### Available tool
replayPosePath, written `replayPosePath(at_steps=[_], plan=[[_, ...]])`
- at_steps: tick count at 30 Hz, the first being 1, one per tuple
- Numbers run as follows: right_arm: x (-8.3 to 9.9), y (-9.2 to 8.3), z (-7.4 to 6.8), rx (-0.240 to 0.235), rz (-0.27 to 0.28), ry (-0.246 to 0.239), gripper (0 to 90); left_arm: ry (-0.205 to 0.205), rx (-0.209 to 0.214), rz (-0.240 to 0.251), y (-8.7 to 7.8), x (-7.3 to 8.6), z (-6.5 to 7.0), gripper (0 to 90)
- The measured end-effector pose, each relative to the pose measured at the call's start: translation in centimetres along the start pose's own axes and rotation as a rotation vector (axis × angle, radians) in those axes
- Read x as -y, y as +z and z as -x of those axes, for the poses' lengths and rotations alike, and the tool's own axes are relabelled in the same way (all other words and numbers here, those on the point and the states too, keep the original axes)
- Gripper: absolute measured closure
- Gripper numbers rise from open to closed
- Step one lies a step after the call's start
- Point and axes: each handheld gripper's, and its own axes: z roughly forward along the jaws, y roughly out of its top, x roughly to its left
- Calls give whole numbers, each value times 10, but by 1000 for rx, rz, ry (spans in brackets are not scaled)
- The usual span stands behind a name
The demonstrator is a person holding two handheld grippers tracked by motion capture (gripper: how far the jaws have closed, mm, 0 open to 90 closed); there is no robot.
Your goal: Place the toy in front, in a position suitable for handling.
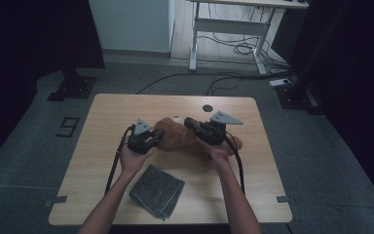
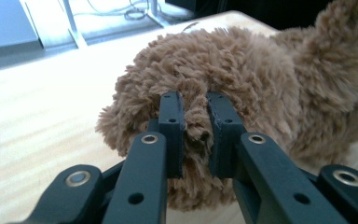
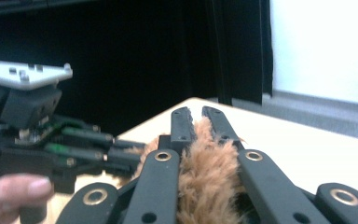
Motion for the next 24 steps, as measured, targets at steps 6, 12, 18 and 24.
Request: replayPosePath(at_steps=[6,12,18,24], plan=[[28,-2,3,-14,-40,30,829,-24,0,-49,-1,22,-13,768],[34,1,7,2,-79,52,818,-34,2,-68,-2,33,-18,766],[39,-5,8,37,-139,88,491,-32,15,-82,-3,37,-20,755],[31,-38,0,202,-165,2,270,-41,23,-81,-3,42,-20,753]])
